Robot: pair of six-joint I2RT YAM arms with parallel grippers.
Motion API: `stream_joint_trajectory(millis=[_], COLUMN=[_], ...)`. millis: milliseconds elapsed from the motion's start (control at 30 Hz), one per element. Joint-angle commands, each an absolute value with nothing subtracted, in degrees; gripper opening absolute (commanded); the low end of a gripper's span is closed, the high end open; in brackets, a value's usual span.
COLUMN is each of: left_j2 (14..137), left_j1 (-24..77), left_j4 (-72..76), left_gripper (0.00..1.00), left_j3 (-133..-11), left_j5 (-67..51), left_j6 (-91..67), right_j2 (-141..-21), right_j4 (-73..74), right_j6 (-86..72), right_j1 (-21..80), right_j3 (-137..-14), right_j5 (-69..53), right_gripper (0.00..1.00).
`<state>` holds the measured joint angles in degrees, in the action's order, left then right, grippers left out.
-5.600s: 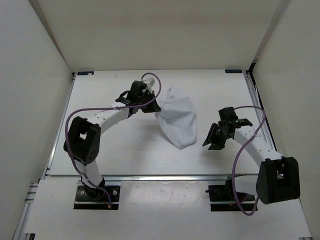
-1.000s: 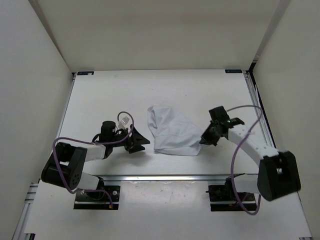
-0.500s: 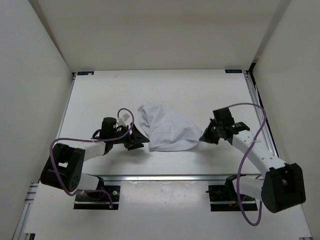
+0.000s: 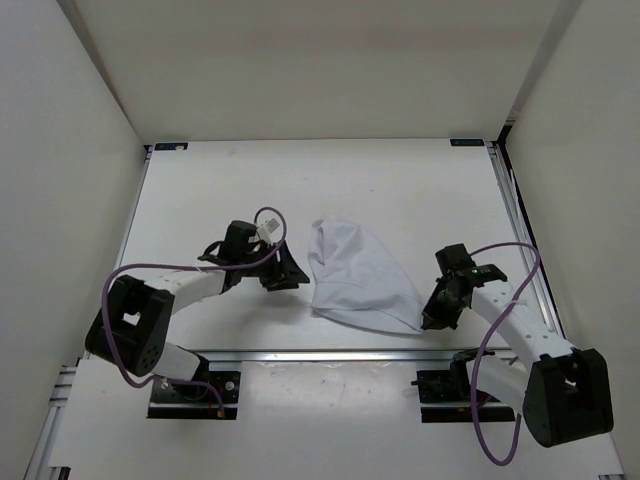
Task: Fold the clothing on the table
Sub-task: Flatten the skirt out
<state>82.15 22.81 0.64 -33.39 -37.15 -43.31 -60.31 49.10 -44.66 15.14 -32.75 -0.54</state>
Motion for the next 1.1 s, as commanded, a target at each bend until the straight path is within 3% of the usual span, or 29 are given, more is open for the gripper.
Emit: stream_joint_trajectory(millis=[0,233,500,1067], left_j2=[82.52,87.97,90.35,86.49], left_j1=[26.36,35.40,39.29,37.44], left_j4=[-5.35,-19.31,-22.76,-19.25], left_gripper=[0.57,0.49,0.42,0.39], left_j3=[-39.80,-52.02,-53.26,-50.45], left_j5=[-31.74,-16.11,-5.90,-14.59], left_j6=[-40.34,-32.79,-31.82,-36.47], right_j2=[-60.29,-61.88,-61.52,-61.08], right_j4=[48.69,48.07,47.38,47.81], right_j6=[-45.79,-46.67,-46.84,-46.93], right_j1=[16.51,18.72,17.75,17.58], right_j3=[-32.43,-32.96,-32.70,-31.99], right_j5=[0.44,0.79,0.44,0.53], right_gripper=[0.00,0.00,0.00,0.00])
